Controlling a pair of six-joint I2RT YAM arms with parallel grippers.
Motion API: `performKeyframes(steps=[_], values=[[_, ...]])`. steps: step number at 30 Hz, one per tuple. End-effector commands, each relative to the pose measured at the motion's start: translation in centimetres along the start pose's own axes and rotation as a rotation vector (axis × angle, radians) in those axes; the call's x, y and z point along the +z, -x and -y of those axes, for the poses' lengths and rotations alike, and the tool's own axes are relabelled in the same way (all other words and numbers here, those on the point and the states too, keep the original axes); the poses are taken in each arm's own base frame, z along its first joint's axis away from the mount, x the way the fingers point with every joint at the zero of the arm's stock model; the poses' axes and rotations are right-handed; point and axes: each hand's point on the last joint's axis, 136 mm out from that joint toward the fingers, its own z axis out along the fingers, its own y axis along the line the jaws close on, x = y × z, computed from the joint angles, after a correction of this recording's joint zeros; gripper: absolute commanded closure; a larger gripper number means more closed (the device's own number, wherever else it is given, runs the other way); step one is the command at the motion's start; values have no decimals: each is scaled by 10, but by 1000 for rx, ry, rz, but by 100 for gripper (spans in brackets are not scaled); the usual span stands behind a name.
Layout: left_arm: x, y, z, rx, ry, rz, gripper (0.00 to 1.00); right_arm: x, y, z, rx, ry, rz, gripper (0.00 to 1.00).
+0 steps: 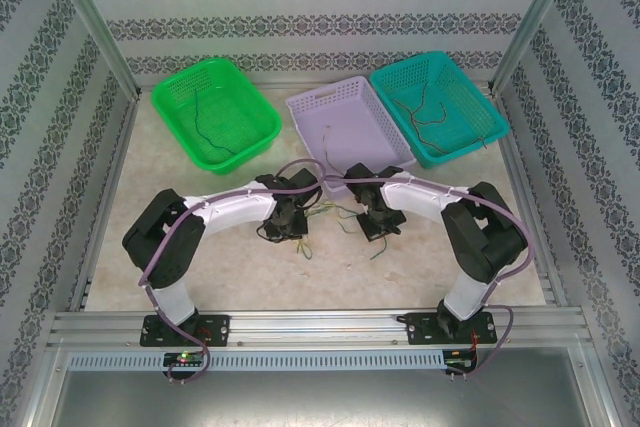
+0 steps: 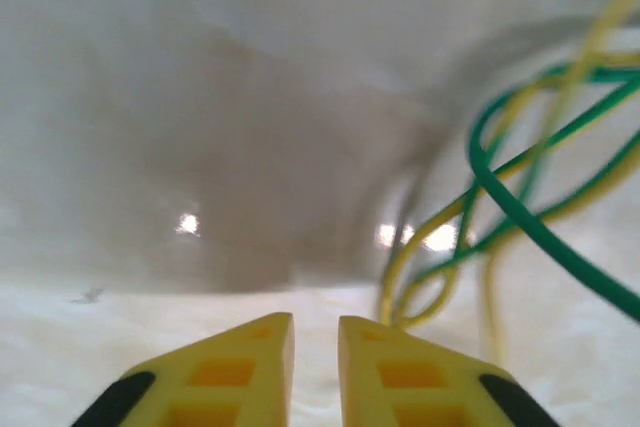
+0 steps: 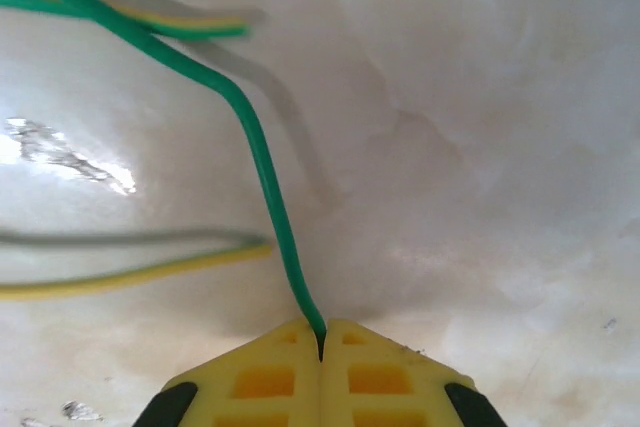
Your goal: Untangle the cables
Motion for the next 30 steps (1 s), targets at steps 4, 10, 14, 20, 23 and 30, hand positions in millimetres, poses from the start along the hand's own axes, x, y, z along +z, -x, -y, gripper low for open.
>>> performKeyframes(steps=[4,10,14,20,23,30], values=[[-33,16,-73,-90,206,112,95,-45,5,15,-31,-71,128,100],[-50,27,-119,-185,229,132,98,-74,6,22,-15,-62,206,100],[-60,34,-141,-226,246,152,100,-90,9,27,-10,-67,250,100],[-68,42,-169,-302,273,165,100,-99,11,47,27,-123,250,100],[-70,46,-177,-337,266,179,100,-102,14,53,36,-134,261,100],[-66,53,-182,-408,226,176,100,-119,24,53,19,-126,335,100]])
